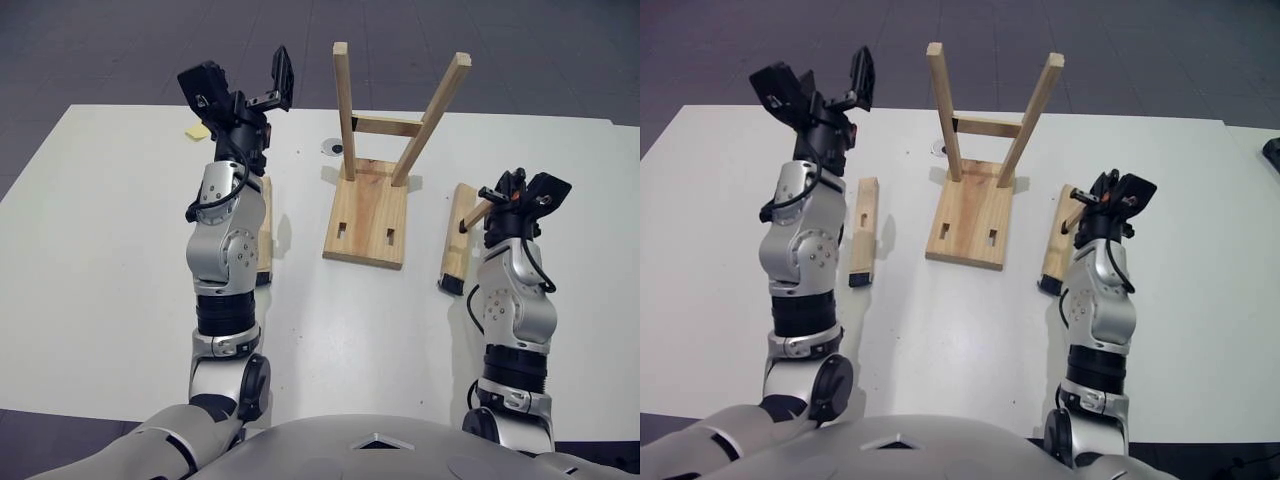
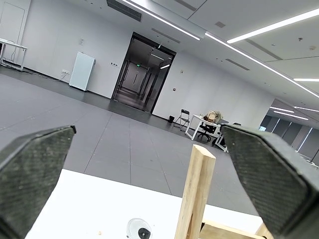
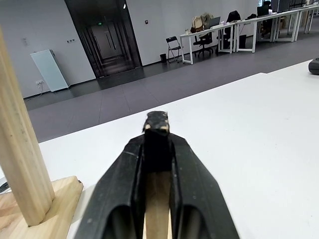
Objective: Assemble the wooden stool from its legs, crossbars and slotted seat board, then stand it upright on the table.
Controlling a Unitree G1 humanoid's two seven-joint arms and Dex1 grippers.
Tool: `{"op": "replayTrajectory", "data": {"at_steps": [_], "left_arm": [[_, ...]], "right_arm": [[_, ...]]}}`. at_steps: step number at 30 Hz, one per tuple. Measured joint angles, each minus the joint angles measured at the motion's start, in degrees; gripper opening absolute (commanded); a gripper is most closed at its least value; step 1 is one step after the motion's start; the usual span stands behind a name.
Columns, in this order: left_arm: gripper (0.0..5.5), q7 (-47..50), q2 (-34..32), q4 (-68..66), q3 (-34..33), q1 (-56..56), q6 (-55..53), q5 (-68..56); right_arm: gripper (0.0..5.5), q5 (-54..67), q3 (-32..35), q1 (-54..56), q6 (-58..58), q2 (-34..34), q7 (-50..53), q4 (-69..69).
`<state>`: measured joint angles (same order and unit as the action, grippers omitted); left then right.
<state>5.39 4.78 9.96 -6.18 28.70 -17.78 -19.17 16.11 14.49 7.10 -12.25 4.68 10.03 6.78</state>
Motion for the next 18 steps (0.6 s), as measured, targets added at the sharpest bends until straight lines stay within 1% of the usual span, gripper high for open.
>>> {"op": "replayTrajectory", "data": {"at_steps": [3,9,12,18], "left_arm": [[5.40,0.5,0.8,0.4,0.4,-0.8,0.0,0.9],[5.40,1.1,0.9,1.9,0.3,-1.1,-0.3,1.0],[5.40,1.3,0.9,2.2,0.3,-1.1,-0.5,1.0],[5.40,1.5,0.9,2.2,0.2,-1.6,-1.1,1.0]], "right_arm": [[0.42,-4.0,-2.5,-3.7,9.0,-0.7,-2.4,-2.1],[0.42,-7.2,-3.9,-6.1,19.5,-0.5,-5.9,-6.9],[0.42,-7.9,-3.9,-6.1,21.3,0.2,-6.9,-8.4],[0.42,-7.7,-3.7,-5.7,21.4,1.1,-7.5,-9.2]]}}
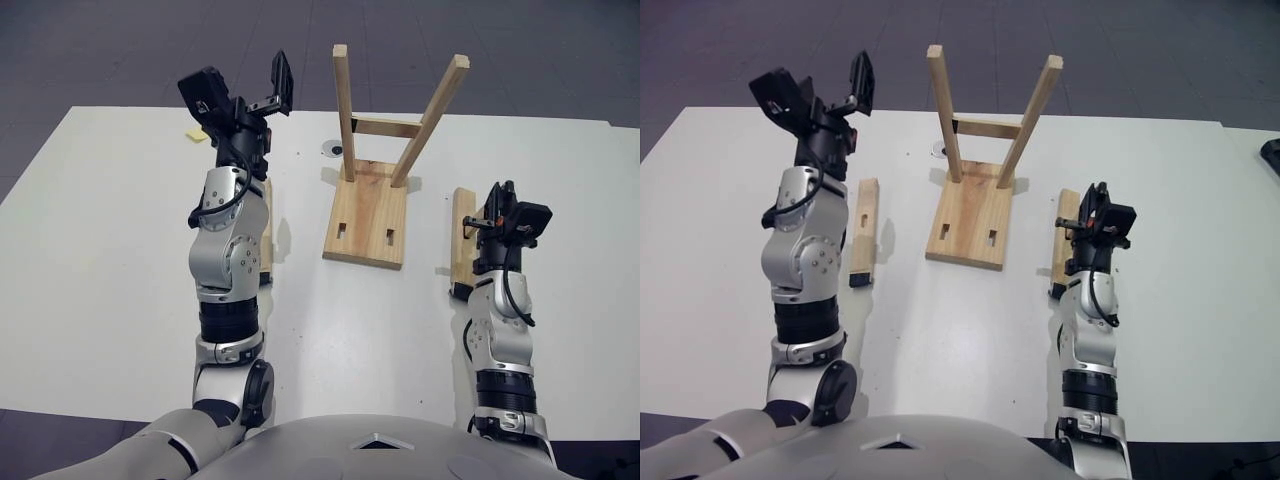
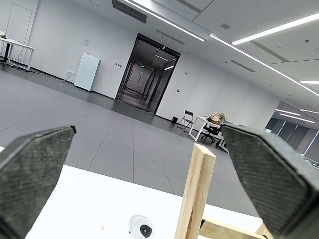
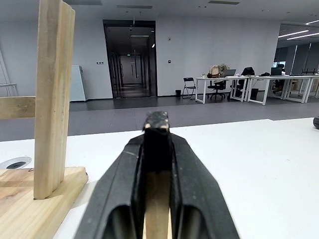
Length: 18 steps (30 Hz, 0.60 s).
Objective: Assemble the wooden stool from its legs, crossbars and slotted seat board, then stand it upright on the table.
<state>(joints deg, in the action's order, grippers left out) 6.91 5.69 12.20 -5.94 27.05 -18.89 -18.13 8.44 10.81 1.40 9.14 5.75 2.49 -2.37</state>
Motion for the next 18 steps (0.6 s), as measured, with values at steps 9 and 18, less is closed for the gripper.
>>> {"op": "replayTrajectory", "data": {"at_steps": [9,18], "left_arm": [[5.40,0.2,0.0,0.0,-0.2,0.0,0.0,0.0],[5.40,0.3,0.3,-0.3,-0.5,0.3,0.2,0.6]], "right_arm": [[1.08,1.3,0.6,0.8,-3.4,0.8,-0.3,-2.6],[2.51,2.6,1.5,1.3,-10.1,0.9,-0.7,-7.5]]}}
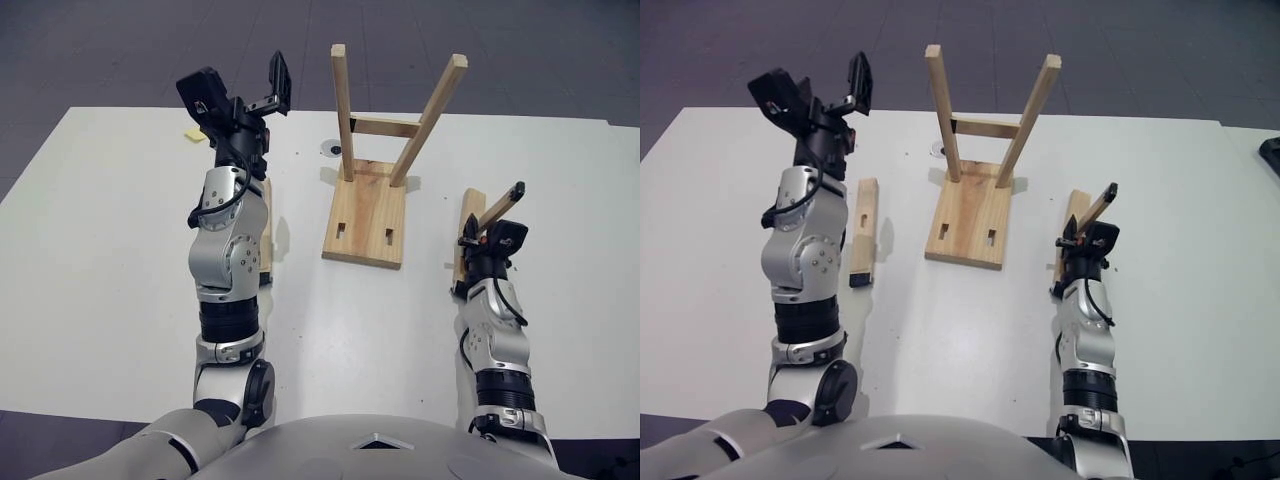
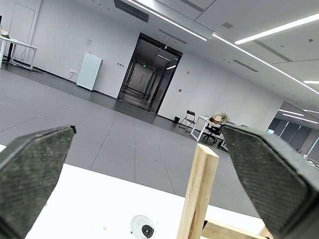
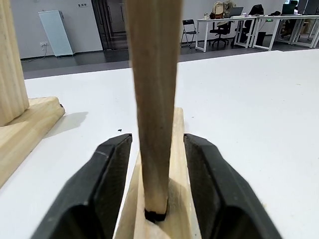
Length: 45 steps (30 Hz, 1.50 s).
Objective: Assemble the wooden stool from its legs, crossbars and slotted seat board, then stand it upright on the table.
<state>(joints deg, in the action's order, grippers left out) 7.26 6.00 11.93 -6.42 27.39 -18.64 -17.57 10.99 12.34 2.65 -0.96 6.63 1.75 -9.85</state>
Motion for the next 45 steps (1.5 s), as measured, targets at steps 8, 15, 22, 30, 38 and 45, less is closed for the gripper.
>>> {"op": "replayTrajectory", "data": {"at_steps": [8,15,22,30,38,45], "left_arm": [[5.40,0.0,0.0,-0.1,-0.4,0.3,0.6,0.0],[5.40,-0.2,0.2,0.2,-0.9,0.3,0.6,-0.6],[5.40,-0.5,0.5,0.5,-1.1,0.3,0.6,-1.8],[5.40,-0.4,0.0,0.0,-0.8,0.3,1.0,-0.3],[5.40,0.4,0.4,-2.3,-0.6,2.3,0.9,0.5],[5.40,1.1,0.2,-3.3,0.0,2.6,-0.1,1.8]], "right_arm": [[3.71,0.6,0.4,-0.8,-6.5,0.6,-0.2,5.7],[4.75,2.6,1.3,-1.1,-15.3,1.7,-0.2,18.6],[5.38,6.2,3.5,4.3,-22.1,4.0,-0.1,29.2],[5.38,7.3,5.8,13.1,-23.3,6.6,-0.4,27.0],[5.38,5.1,6.2,21.7,-20.2,7.7,0.5,19.5],[5.38,4.5,7.7,24.3,-18.6,8.5,0.7,17.0]]}}
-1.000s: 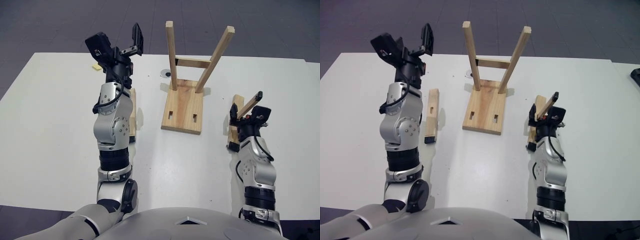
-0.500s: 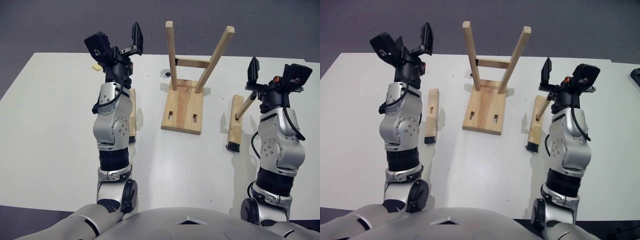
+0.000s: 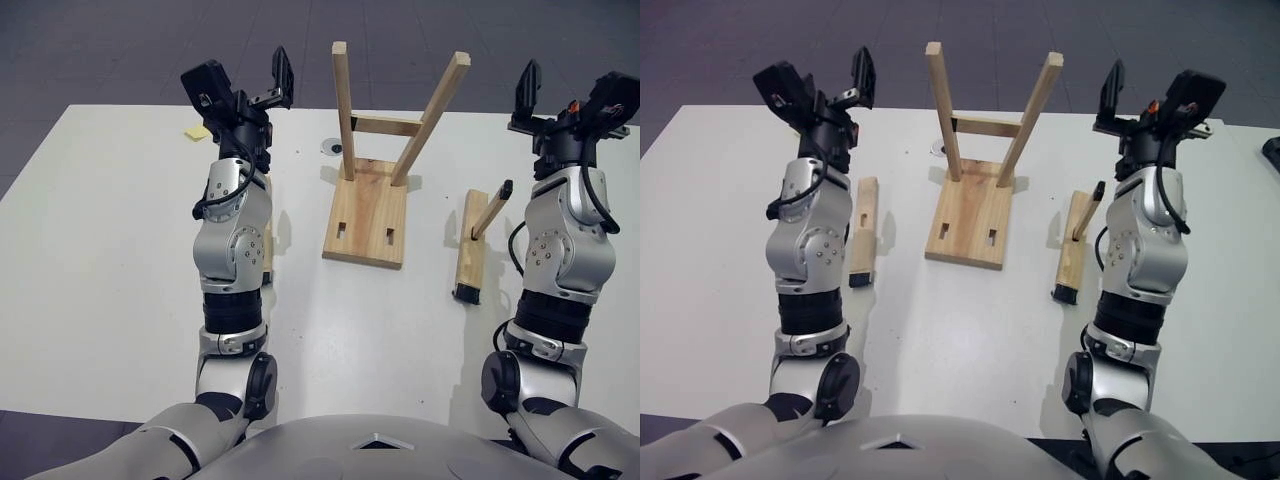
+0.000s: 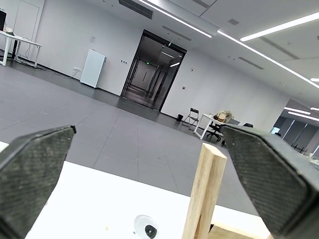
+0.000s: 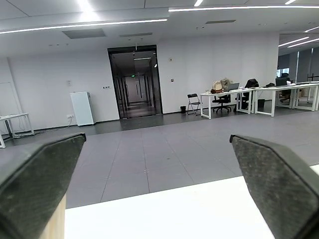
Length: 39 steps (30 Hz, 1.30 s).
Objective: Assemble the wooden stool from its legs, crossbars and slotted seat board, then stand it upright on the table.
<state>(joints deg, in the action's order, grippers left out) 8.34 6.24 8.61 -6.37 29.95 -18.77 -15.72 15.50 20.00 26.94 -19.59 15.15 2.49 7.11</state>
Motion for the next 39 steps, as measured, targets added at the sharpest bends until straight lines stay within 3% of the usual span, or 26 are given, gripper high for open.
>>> {"op": "replayTrajectory", "data": {"at_steps": [13,22,25,29,39], "left_arm": [[5.40,0.0,-0.2,-0.9,0.8,0.0,-0.1,2.7],[5.40,0.1,-0.2,-0.9,0.8,0.0,-0.1,3.3],[5.40,0.3,-0.2,-1.0,0.8,0.0,-0.1,3.3],[5.40,0.4,-0.1,-1.0,0.8,-0.1,-0.1,3.3],[5.40,-0.6,-0.8,-3.3,1.1,-0.9,-0.4,4.4]], "right_arm": [[5.38,-0.2,0.8,4.9,1.0,1.5,-0.7,-4.2],[5.38,2.2,1.8,16.1,1.5,4.3,-1.7,-5.0],[5.38,1.8,-0.2,11.9,-1.9,4.1,-2.3,-4.9],[5.38,-0.9,-3.3,-4.2,-6.6,1.1,-1.6,-6.3],[5.38,-2.8,-3.8,-5.4,-0.5,0.2,-1.2,-8.2]]}}
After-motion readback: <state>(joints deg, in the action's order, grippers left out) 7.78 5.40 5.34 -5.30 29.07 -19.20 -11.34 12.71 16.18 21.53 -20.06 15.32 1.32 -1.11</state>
